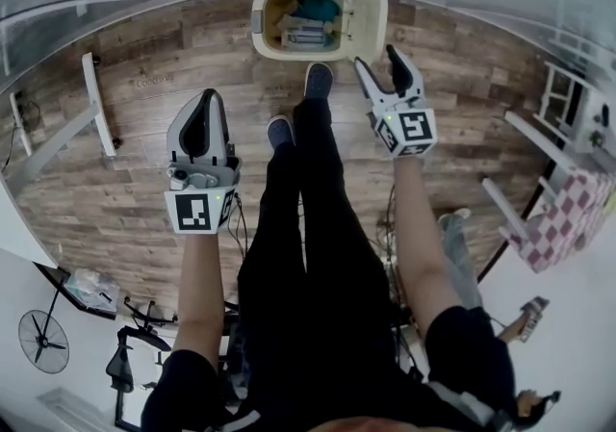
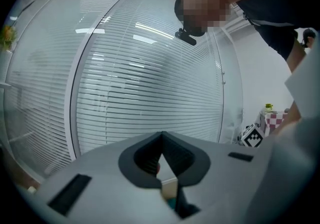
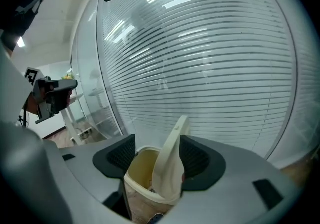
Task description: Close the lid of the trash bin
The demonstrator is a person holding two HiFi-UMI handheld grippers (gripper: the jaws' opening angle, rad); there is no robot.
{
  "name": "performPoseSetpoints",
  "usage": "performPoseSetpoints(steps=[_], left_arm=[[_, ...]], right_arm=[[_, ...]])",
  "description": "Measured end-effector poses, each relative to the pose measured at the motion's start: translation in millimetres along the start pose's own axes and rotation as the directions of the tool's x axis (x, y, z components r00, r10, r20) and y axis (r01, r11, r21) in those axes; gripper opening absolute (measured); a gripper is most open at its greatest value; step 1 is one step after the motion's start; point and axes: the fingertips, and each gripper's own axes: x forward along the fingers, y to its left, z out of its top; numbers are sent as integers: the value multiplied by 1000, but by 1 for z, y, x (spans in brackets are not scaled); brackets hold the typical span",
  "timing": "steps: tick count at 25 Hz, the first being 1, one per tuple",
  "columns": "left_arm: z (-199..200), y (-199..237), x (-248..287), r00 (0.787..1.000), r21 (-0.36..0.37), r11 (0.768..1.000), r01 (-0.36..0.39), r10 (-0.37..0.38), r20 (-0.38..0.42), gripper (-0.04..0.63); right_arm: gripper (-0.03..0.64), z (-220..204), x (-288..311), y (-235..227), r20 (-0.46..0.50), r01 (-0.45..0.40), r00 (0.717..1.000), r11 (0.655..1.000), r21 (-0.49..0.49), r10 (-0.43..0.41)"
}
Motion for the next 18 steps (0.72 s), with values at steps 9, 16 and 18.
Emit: performPoseSetpoints(steps=[9,16,18], left_arm=[[-14,15,-5,1000,5,1000,-9,10,-20,6],[-16,22,-8,999,-15,999,-44,44,-14,6],[-17,24,-11,998,-19,998,-53,53,-15,6]], right_arm=[[264,-6,9,12,7,-27,1000,999,21,27],[264,-5,22,33,10,-89,996,996,5,89],[264,-7,30,45,-5,-112,994,993,-28,111]])
